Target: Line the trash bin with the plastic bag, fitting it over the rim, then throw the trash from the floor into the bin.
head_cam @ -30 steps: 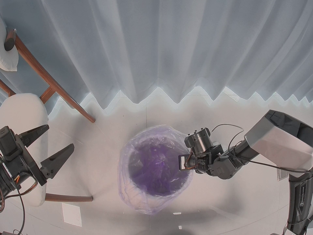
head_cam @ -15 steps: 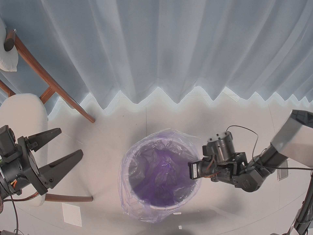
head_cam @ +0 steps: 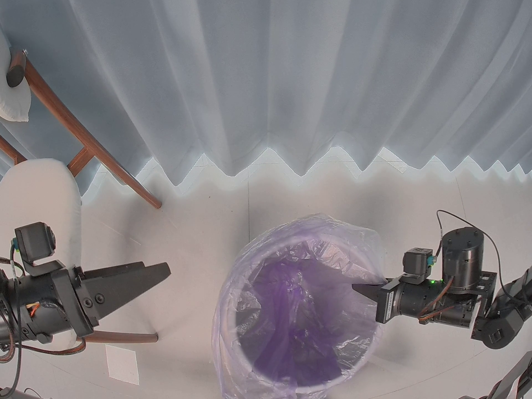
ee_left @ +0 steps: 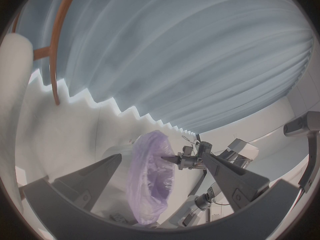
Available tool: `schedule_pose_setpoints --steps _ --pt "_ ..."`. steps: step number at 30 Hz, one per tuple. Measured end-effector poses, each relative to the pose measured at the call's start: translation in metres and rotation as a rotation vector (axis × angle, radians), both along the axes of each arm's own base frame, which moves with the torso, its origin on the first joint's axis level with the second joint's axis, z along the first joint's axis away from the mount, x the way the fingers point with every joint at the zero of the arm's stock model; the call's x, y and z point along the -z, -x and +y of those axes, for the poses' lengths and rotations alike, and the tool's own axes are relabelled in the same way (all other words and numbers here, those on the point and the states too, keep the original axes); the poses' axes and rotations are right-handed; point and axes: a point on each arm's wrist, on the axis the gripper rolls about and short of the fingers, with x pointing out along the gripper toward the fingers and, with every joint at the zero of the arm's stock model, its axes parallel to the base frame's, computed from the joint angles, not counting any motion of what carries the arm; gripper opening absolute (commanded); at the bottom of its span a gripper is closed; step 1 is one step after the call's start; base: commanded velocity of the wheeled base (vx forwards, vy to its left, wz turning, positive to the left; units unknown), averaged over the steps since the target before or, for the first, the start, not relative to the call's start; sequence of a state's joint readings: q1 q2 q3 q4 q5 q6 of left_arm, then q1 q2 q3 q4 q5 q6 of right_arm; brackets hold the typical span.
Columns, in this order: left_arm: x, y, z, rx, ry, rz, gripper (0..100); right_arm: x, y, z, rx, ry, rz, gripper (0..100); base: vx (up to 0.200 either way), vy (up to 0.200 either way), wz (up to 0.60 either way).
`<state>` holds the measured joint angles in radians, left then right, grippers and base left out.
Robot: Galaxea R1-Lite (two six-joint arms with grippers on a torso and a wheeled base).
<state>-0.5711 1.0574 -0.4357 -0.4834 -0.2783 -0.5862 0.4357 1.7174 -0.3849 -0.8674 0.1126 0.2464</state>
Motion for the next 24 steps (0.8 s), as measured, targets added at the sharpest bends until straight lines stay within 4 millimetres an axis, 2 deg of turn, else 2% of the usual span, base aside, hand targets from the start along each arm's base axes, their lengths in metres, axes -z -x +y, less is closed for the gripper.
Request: schedule_pose_setpoints --steps 5,13,24 --pt "0.008 -0.003 -0.002 0.009 -0.056 0.017 100 -0.008 0.014 -0.006 -0.003 -0.014 -0.032 0 0.0 0.0 0.0" --pt "0.018 -0.019 -0.01 0.048 -0.233 -0.06 100 -0.015 0.019 -0.003 0.005 -0.01 -0.059 0 0.0 0.0 0.0" --pt "0.023 -0.042 -0.024 0.094 -0.285 -0.049 100 -0.024 0.012 0.005 -0.007 -0.025 -0.096 0 0.0 0.0 0.0"
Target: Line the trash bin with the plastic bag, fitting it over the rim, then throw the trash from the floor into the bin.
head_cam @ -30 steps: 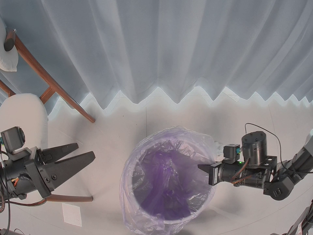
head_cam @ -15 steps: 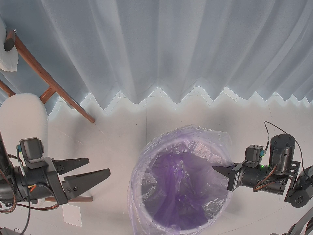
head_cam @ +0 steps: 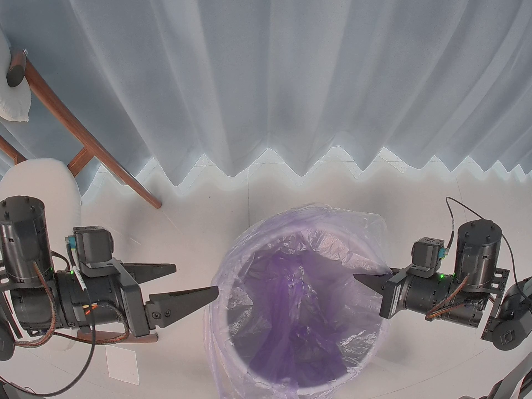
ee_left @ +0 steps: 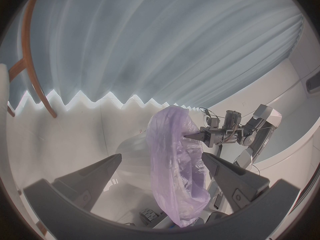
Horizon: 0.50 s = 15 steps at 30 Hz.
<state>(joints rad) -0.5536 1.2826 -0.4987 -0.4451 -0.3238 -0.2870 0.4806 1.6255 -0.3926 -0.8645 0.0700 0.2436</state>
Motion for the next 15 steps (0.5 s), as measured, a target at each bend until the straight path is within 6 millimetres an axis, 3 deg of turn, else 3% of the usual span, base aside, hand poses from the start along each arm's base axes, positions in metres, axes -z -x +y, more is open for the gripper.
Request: schedule_pose_setpoints --steps 11,12,15 --pt "0.0063 -0.009 -0.0056 0.003 -0.023 0.027 100 -0.0035 -0.0065 0.0077 -0.014 -0.009 -0.015 0 0.0 0.0 0.0" --pt "0.0069 -0.0093 -0.0058 0.003 -0.024 0.03 0 -0.0032 -0.0066 0.008 -0.015 -0.009 -0.014 0 0.0 0.0 0.0" --pt "0.0085 -0.01 -0.0062 0.002 -0.028 0.036 0 -0.003 -0.0068 0.0084 -0.016 -0.009 -0.012 0 0.0 0.0 0.0"
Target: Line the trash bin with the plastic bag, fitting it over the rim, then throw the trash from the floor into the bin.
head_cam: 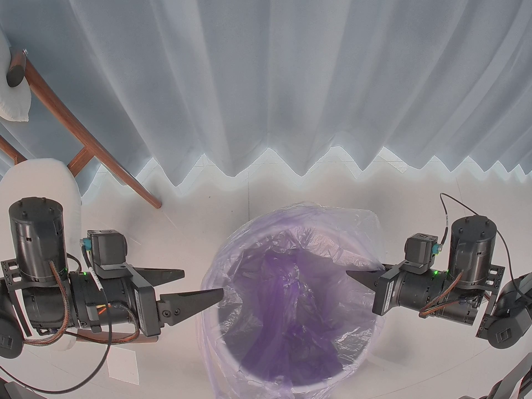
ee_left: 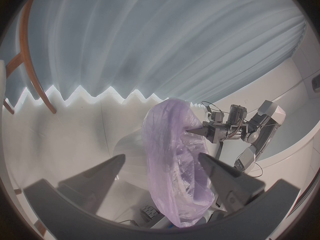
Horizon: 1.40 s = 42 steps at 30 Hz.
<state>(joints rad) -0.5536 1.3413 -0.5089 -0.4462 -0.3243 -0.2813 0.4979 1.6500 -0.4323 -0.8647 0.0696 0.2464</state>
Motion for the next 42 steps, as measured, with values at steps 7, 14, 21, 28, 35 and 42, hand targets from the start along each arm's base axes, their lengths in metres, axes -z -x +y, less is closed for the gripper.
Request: schedule_pose_setpoints --steps 7,14,21,28,35,42 --pt "0.0 -0.003 0.001 -0.01 0.0 0.005 0 0.0 0.0 0.0 0.0 -0.001 -0.001 0 0.0 0.0 0.0" --pt "0.002 -0.005 0.004 -0.033 -0.002 0.013 0 -0.005 -0.003 0.002 0.0 -0.017 -0.023 0 0.0 0.0 0.0" --pt "0.003 -0.007 0.005 -0.04 -0.006 0.019 0 -0.01 -0.003 0.002 0.007 -0.067 -0.028 0 0.0 0.0 0.0" --pt "0.003 -0.009 0.006 -0.049 -0.008 0.021 0 -0.017 0.003 0.001 -0.017 -0.149 -0.024 0 0.0 0.0 0.0" --pt "0.003 -0.012 0.01 -0.077 -0.007 0.021 0 -0.023 0.013 0.001 -0.076 -0.215 -0.034 0 0.0 0.0 0.0" --pt "0.002 -0.015 0.015 -0.104 -0.008 0.021 0 -0.028 0.019 0.0 -0.154 -0.286 -0.075 0 0.0 0.0 0.0"
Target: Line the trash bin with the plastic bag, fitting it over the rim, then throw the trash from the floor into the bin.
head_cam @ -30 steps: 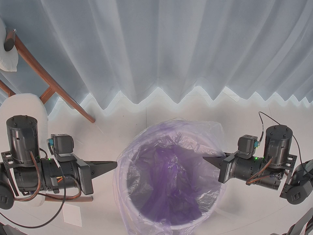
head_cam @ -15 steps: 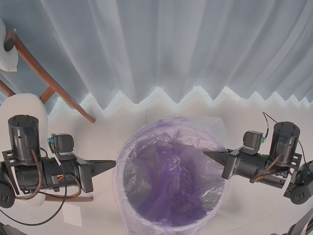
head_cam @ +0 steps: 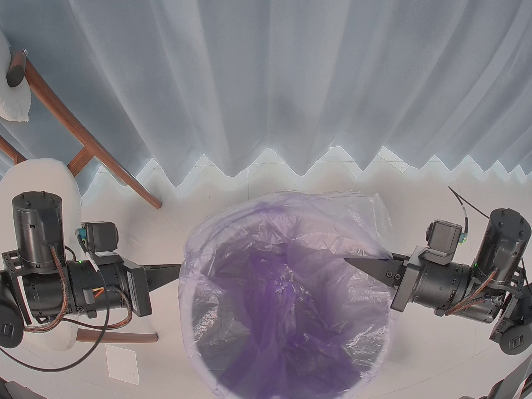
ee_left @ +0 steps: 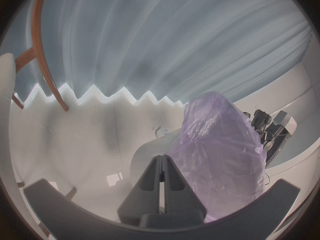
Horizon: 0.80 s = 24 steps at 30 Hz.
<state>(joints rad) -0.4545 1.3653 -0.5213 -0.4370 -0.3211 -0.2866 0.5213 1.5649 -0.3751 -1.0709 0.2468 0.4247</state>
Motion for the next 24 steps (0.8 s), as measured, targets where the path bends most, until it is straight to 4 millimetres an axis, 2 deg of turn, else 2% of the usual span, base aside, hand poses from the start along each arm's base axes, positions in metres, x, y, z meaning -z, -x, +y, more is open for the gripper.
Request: schedule_pose_setpoints --steps 15,24 --pt "0.006 0.0 0.004 -0.023 -0.023 0.043 0 -0.009 0.007 -0.002 -0.05 -0.104 0.044 0 0.0 0.0 0.0" --pt "0.007 0.004 0.006 -0.027 -0.026 0.04 0 -0.008 0.007 -0.007 -0.009 -0.092 0.041 0 0.0 0.0 0.0"
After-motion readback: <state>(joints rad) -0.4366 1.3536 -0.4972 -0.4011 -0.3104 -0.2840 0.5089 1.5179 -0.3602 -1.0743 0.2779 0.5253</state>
